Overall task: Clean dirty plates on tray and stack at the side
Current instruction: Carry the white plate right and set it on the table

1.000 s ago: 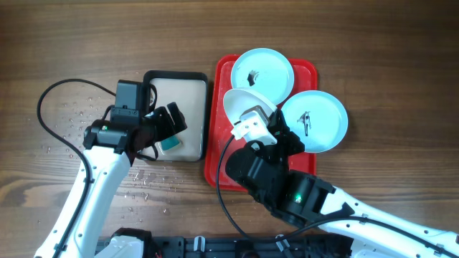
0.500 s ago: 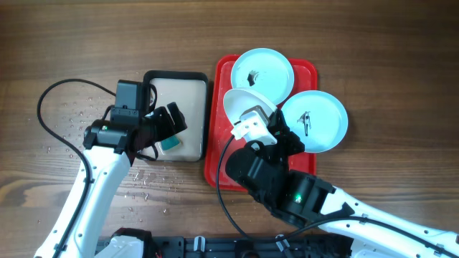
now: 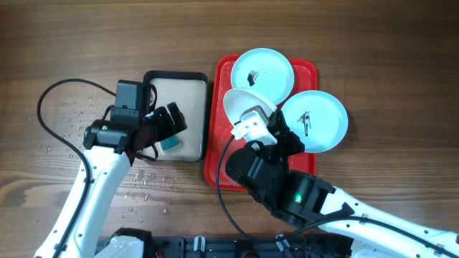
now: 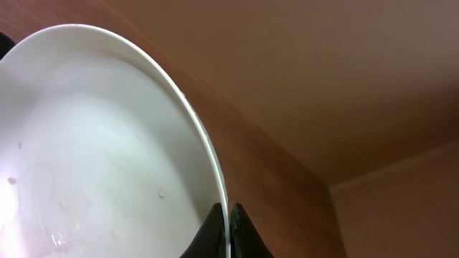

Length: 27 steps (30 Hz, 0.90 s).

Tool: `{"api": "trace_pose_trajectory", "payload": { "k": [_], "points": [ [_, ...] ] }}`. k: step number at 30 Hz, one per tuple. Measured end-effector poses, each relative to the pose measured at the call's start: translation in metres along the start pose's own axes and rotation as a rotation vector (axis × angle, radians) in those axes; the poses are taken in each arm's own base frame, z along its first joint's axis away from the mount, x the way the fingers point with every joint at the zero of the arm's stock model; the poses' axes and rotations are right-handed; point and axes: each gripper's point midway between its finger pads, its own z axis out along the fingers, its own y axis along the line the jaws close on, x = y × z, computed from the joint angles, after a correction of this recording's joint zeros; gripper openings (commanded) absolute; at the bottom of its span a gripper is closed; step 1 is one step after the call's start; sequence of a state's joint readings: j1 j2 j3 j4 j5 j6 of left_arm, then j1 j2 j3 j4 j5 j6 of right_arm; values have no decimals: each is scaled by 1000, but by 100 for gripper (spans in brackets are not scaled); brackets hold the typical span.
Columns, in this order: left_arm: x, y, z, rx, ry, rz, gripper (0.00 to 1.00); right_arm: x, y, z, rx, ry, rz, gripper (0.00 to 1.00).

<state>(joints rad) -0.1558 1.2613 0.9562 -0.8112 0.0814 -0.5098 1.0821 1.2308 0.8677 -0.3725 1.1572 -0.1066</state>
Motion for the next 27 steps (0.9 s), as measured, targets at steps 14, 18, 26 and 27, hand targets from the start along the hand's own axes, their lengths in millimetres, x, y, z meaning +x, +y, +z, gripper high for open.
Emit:
{"api": "trace_pose_trajectory", "payload": {
  "k": [14, 18, 26, 27],
  "points": [
    [0, 0, 0, 0, 0, 0, 100, 0, 0, 0, 0, 0, 0, 4],
    [0, 0, 0, 0, 0, 0, 100, 0, 0, 0, 0, 0, 11, 4],
    [0, 0, 0, 0, 0, 0, 100, 43, 14, 21, -151, 176, 126, 4],
    [0, 0, 0, 0, 1, 0, 100, 52, 21, 24, -207, 222, 175, 4]
  ]
}}
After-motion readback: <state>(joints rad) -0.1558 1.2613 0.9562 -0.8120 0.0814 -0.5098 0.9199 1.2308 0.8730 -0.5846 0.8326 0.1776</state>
